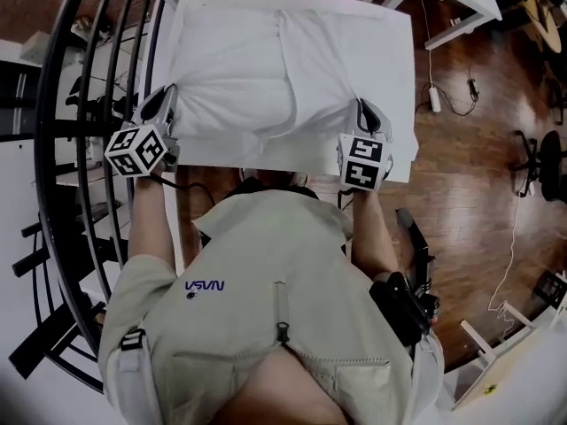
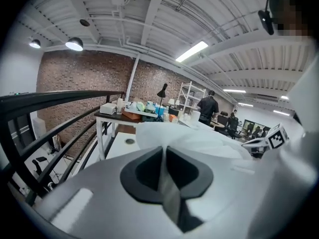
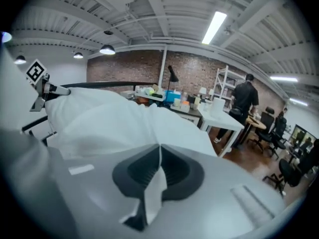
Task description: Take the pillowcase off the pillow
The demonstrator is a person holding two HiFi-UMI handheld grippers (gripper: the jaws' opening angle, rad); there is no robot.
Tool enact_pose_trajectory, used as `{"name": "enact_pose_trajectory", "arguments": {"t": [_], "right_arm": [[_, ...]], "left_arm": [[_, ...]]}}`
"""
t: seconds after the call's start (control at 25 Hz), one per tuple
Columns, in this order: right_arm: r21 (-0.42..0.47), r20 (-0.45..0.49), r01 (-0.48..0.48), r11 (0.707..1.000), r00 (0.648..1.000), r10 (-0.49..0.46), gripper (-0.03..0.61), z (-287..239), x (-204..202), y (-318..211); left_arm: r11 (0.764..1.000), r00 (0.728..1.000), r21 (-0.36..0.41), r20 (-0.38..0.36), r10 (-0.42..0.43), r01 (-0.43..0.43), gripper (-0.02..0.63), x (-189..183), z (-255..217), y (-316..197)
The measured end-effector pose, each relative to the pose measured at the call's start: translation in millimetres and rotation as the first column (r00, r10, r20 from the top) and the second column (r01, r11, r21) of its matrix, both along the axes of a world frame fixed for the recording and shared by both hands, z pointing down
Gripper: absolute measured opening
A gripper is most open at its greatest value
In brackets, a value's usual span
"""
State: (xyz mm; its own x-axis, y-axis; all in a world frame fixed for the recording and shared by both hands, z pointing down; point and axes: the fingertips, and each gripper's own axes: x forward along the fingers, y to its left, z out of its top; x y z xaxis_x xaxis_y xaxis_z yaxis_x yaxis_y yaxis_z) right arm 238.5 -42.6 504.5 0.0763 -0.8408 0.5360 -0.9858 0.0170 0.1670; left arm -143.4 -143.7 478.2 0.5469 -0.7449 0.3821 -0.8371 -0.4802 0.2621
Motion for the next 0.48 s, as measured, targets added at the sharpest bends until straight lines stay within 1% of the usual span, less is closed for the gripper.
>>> {"name": "enact_pose_trajectory", "arguments": {"t": [0.16, 0.24, 0.32, 0.36, 0.4, 0.44, 0.48], "right_arm": [[-0.051, 0.02, -0.002, 0.999, 1.0, 0.003, 0.008, 27, -23, 5], [-0.064, 0.028, 0.015, 0.998, 1.0, -0.013, 0.009, 33, -31, 8], [-0.064, 0.052, 0.022, 0.998, 0.998, -0.019, 0.017, 32, -33, 11], [-0.06, 0.07, 0.024, 0.998, 0.997, -0.02, 0.038, 30, -32, 13], [-0.054, 0.092, 0.029, 0.998, 0.995, -0.024, 0.081, 26, -33, 15], [-0.044, 0.116, 0.037, 0.998, 0.993, -0.032, 0.11, 20, -35, 16], [-0.029, 0.138, 0.045, 0.999, 0.99, -0.04, 0.123, 12, -38, 17]], "left_arm": [[0.995, 0.998, -0.089, 0.043, 0.039, -0.035, 0.025, -1, 53, 2], [0.993, 0.997, -0.108, 0.056, 0.062, -0.055, 0.031, 1, 73, 10], [0.991, 0.994, -0.106, 0.064, 0.086, -0.078, 0.054, 8, 76, 17], [0.991, 0.993, -0.096, 0.068, 0.096, -0.09, 0.074, 12, 73, 19], [0.992, 0.992, -0.083, 0.07, 0.105, -0.099, 0.099, 14, 67, 20], [0.992, 0.991, -0.067, 0.071, 0.113, -0.108, 0.122, 15, 60, 22], [0.992, 0.99, -0.051, 0.074, 0.12, -0.116, 0.135, 15, 53, 24]]}}
